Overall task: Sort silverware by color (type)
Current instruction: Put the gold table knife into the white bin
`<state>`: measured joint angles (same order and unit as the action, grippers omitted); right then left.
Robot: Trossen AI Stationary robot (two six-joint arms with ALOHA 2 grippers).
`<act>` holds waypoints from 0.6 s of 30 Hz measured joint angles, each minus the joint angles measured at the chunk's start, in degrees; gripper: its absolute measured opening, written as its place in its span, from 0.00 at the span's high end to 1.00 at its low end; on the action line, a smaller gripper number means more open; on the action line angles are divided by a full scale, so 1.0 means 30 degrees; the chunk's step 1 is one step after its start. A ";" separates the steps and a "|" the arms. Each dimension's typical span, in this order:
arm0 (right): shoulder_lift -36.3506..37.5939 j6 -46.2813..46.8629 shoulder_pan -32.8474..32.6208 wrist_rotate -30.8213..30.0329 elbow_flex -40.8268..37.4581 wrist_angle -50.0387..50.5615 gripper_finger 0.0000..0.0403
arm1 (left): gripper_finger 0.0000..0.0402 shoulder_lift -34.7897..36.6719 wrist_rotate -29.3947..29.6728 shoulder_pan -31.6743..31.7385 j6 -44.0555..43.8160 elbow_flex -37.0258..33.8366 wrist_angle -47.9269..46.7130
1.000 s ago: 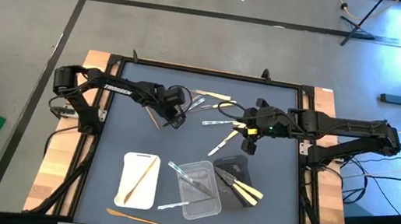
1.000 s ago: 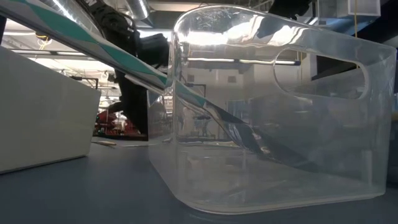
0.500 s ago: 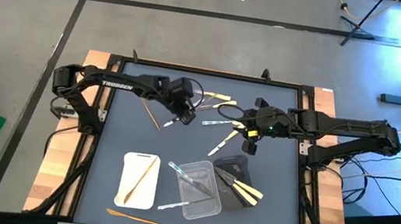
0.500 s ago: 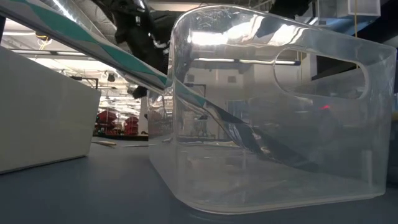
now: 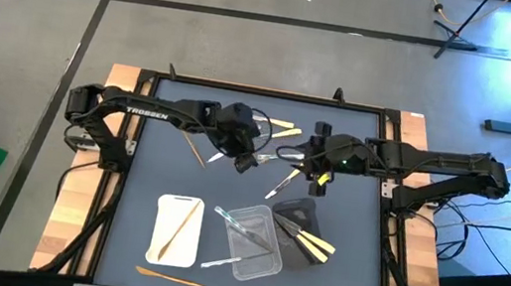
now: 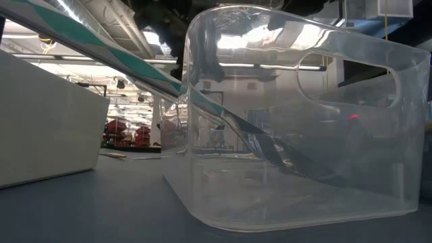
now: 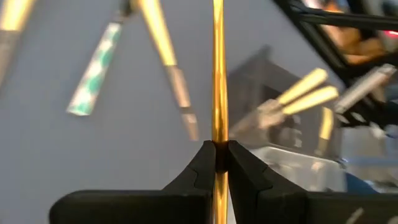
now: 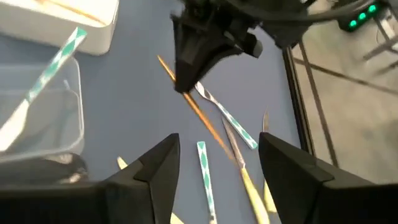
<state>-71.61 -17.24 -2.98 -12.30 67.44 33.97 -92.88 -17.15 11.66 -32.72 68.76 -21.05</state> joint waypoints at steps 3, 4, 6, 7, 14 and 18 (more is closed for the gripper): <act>-0.0631 -0.1704 -0.0001 0.0446 0.0000 -0.0245 0.50 | 0.96 0.0015 -0.1084 -0.0484 -0.0526 0.0005 0.0707; -0.0923 -0.2243 -0.0001 0.0601 0.0000 -0.0234 0.50 | 0.96 0.0011 -0.1457 -0.0643 -0.0775 0.0005 0.0935; -0.1448 -0.3178 -0.0015 0.1003 0.0000 -0.0518 0.50 | 0.96 0.0015 -0.1904 -0.0942 -0.1227 0.0013 0.1376; -0.1718 -0.3682 -0.0015 0.1124 0.0000 -0.0599 0.50 | 0.96 0.0015 -0.2058 -0.1068 -0.1462 0.0013 0.1428; -0.3124 -0.6079 -0.0015 0.2538 -0.0007 -0.1442 0.50 | 0.96 0.0015 -0.2158 -0.1420 -0.2136 0.0013 0.1477; -0.3634 -0.6527 -0.0015 0.3200 -0.0007 -0.1426 0.50 | 0.96 0.0015 -0.2149 -0.1412 -0.2264 0.0013 0.1525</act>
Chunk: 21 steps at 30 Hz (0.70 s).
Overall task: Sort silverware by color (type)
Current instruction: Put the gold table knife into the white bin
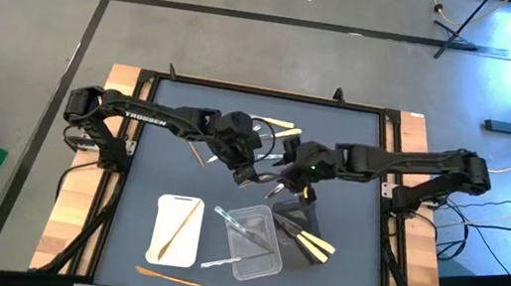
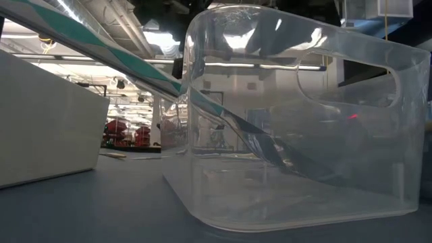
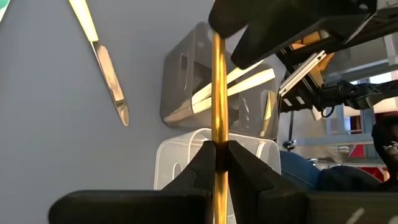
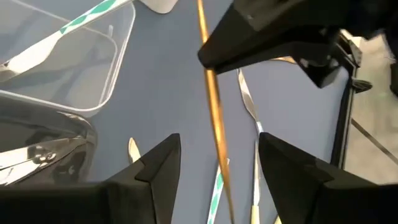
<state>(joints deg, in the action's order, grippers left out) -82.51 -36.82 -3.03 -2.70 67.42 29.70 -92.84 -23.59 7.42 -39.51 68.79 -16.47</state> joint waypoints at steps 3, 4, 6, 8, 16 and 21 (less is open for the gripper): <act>-0.0327 -0.0059 0.0000 -0.0465 0.0000 -0.0038 0.50 | 0.96 0.0000 -0.0022 0.0000 -0.0005 0.0000 0.0093; -0.0379 -0.0121 0.0000 -0.0810 0.0000 -0.0017 0.50 | 0.96 0.0000 -0.0022 0.0000 -0.0005 0.0000 0.0128; -0.0381 -0.0403 0.0000 -0.1267 0.0000 0.0043 0.50 | 0.96 0.0000 -0.0029 0.0000 -0.0138 0.0000 0.0140; -0.0366 -0.0430 0.0000 -0.1413 0.0000 -0.0045 0.50 | 0.95 0.0000 -0.0029 -0.0007 -0.0209 0.0000 0.0165; -0.0366 -0.0423 0.0000 -0.1426 0.0000 0.0108 0.62 | 0.95 0.0000 -0.0029 -0.0007 -0.0227 0.0000 0.0250; -0.0366 -0.0416 0.0007 -0.1441 0.0000 0.0114 0.73 | 0.95 0.0000 -0.0036 -0.0007 -0.0311 0.0000 0.0243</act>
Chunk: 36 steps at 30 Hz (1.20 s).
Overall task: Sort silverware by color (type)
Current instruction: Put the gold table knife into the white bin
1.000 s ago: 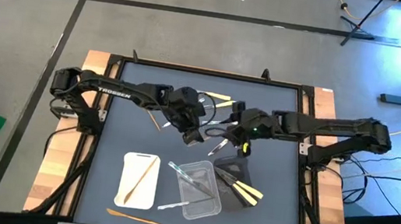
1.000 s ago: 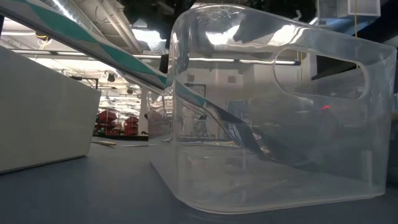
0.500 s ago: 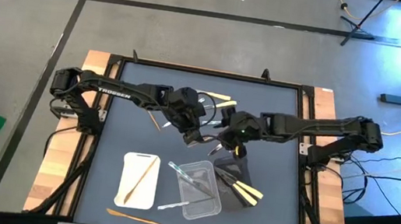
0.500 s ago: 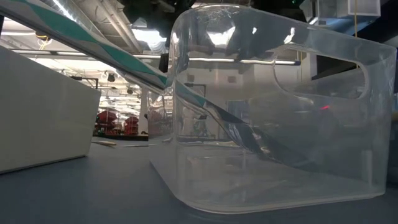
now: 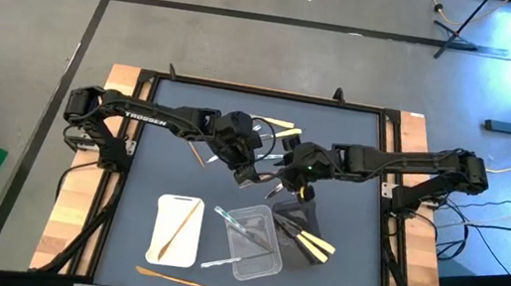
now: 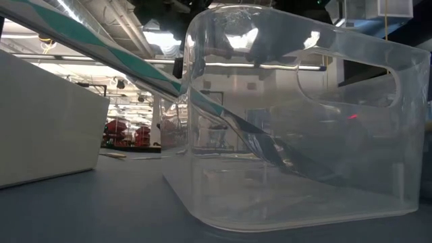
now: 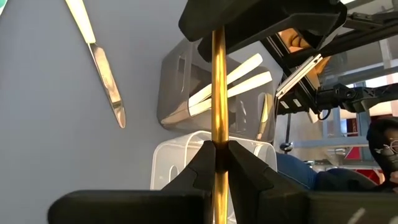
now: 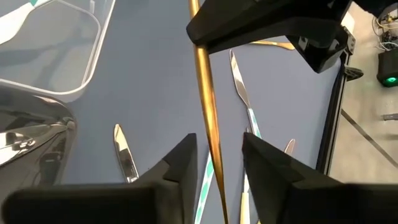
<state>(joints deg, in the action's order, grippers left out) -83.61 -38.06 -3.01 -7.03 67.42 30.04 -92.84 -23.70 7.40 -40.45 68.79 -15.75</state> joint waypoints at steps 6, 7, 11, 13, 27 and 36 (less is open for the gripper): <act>0.0000 0.0029 0.0015 0.0002 0.0000 -0.0006 0.83 | 0.95 0.0000 -0.0335 0.0003 -0.0372 0.0000 0.0006; 0.0000 0.0036 0.0015 0.0009 0.0000 -0.0006 0.85 | 0.95 0.0000 -0.0368 0.0004 -0.0422 0.0000 0.0014; 0.0000 0.0049 0.0013 0.0007 0.0000 0.0016 0.91 | 0.95 0.0000 -0.0401 0.0007 -0.0474 0.0000 0.0014; 0.0000 0.0058 0.0011 0.0011 0.0000 0.0034 0.94 | 0.95 0.0000 -0.0379 0.0007 -0.0474 0.0000 0.0007; 0.0000 0.0068 0.0007 0.0039 -0.0006 0.0049 0.99 | 0.88 0.0000 0.0167 0.0022 0.0020 -0.0003 -0.0002; 0.0029 0.0940 0.0015 0.0022 0.0007 -0.0006 1.00 | 0.69 0.0000 0.2049 0.0081 0.2171 -0.0007 0.0050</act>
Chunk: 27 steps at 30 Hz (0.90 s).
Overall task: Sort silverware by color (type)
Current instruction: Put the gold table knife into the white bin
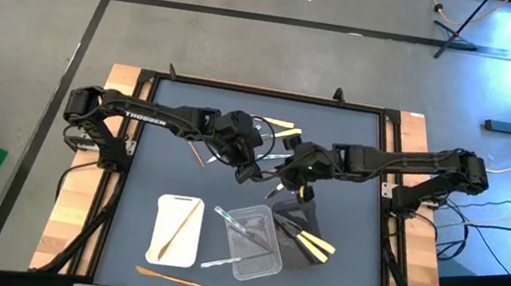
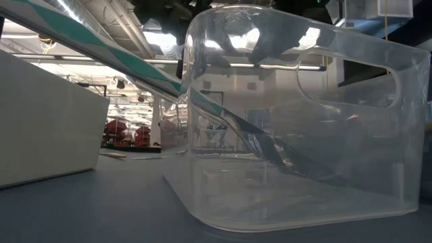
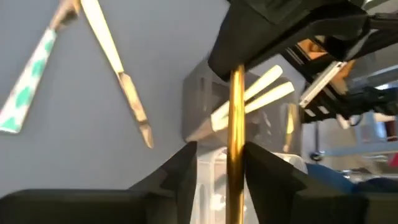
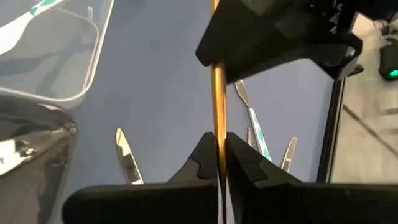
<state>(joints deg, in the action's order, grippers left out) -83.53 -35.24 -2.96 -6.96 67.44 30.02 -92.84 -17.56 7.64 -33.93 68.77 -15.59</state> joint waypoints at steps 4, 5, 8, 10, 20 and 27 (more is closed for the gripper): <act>0.0000 0.0864 0.0000 0.0009 0.0000 0.0616 1.00 | 0.68 0.0244 -0.0027 0.0425 0.1280 -0.0007 -0.0282; 0.0000 0.1107 0.0000 0.0012 0.0000 0.0752 1.00 | 0.68 0.0351 -0.0040 0.0535 0.1554 -0.0007 -0.0207; 0.0000 0.1735 0.0000 0.0022 0.0000 0.0938 1.00 | 0.68 0.0962 -0.0017 0.1042 0.2462 -0.0007 -0.0819; 0.0000 0.2198 0.0000 0.0011 0.0000 0.0907 1.00 | 0.68 0.1511 0.0078 0.1411 0.3047 -0.0007 -0.0944; 0.0000 0.6982 0.0010 -0.0622 0.0000 -0.0910 1.00 | 0.68 0.5688 0.3187 0.2774 0.7194 -0.0007 -0.4707; 0.0000 0.9828 0.0036 -0.1579 -0.0007 -0.4767 1.00 | 0.68 0.8983 0.4799 0.2599 0.8519 -0.0007 -0.7167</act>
<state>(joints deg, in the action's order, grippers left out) -83.53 -5.76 -2.85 -11.70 67.42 15.72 -65.89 -3.16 15.44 -8.38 68.75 -37.10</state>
